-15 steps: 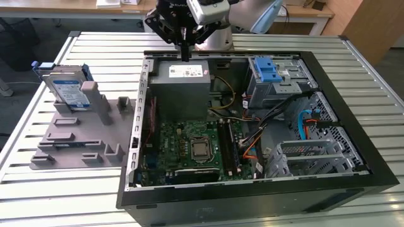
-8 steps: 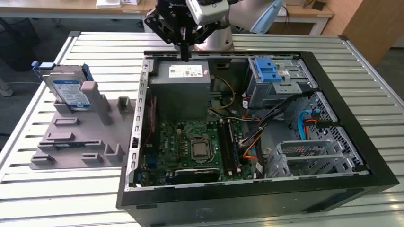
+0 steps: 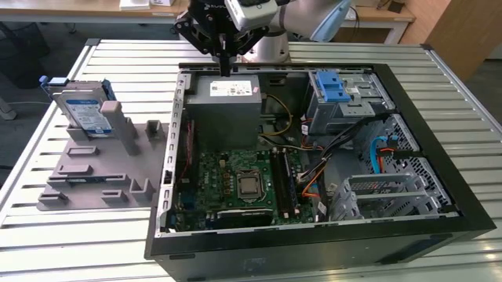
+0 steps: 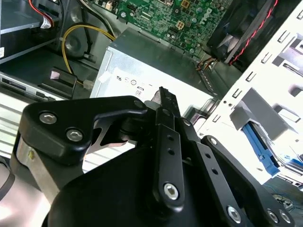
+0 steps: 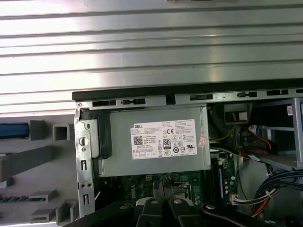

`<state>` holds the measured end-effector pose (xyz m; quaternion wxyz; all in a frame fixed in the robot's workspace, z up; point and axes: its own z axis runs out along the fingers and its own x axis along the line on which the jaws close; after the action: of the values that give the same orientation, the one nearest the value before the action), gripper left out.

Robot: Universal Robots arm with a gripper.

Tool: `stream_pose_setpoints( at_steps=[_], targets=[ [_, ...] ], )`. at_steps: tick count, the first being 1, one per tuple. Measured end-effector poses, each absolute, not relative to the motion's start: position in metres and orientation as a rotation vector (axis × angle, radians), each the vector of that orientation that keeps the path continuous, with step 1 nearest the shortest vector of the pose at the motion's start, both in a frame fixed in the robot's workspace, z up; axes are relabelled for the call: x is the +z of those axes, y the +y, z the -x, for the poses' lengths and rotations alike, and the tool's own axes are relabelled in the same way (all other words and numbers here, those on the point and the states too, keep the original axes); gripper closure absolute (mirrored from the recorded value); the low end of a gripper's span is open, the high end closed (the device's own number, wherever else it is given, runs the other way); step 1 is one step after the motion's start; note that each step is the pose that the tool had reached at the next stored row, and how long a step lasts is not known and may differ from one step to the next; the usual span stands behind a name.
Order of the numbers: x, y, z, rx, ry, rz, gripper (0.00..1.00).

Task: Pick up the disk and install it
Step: 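Reach for the disk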

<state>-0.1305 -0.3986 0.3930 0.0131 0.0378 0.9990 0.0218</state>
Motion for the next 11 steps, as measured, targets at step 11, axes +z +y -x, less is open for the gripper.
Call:
stream_pose_setpoints(
  at_steps=[11],
  targets=[
    [0.3927,-0.3983,0.1381,0.068,3.113,-0.118,0.89]
  ],
)
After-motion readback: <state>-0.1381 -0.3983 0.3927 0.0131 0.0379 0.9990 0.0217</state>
